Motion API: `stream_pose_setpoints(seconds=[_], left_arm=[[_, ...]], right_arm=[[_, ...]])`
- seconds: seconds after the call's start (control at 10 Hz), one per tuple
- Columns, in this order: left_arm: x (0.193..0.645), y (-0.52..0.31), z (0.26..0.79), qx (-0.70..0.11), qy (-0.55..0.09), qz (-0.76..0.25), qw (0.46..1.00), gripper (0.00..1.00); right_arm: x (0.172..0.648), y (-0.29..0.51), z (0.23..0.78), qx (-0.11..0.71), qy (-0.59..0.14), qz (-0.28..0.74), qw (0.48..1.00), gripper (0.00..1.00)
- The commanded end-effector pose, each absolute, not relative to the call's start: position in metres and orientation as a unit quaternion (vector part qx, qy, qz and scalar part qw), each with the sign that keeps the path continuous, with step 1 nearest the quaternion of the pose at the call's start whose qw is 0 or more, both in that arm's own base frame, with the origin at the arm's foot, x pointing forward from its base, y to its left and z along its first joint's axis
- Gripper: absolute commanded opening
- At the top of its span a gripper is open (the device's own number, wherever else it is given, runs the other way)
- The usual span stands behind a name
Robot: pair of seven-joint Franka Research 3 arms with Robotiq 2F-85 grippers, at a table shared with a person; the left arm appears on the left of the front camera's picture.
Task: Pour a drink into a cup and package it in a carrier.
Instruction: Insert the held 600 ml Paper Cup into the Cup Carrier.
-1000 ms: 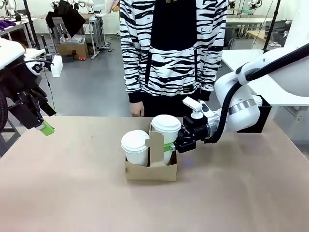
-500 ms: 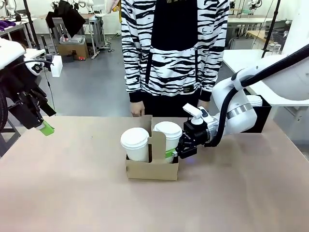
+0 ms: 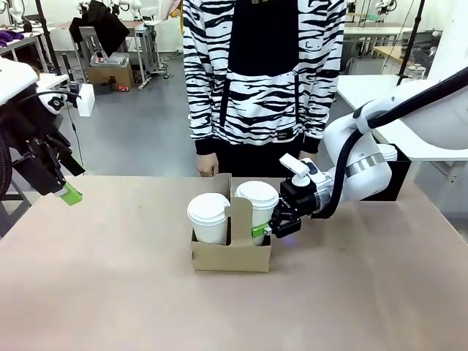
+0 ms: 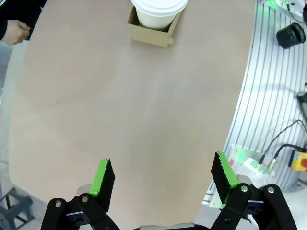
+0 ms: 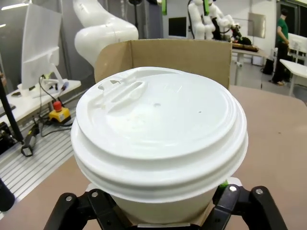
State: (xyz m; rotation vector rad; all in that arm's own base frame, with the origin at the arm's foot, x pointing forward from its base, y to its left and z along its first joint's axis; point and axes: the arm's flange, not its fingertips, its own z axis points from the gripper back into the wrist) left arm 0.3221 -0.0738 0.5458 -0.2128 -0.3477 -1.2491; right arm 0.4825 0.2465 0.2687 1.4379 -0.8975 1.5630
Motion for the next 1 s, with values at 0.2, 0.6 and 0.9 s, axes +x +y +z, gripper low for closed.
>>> stream_pose_setpoints(seconds=[0.2,0.6,0.9], left_arm=[[0.321,-0.074,0.547,-0.106,-0.162,-0.576,0.794,1.00],[0.321,-0.074,0.547,-0.106,-0.162,-0.576,0.794,1.00],[0.321,-0.074,0.547,-0.106,-0.162,-0.576,0.794,1.00]], right_arm=[[0.479,0.223,0.299,0.509,-0.359,0.658,0.424,1.00],[0.489,0.190,0.319,0.475,-0.334,0.671,0.461,1.00],[0.495,0.159,0.333,0.445,-0.335,0.657,0.508,1.00]])
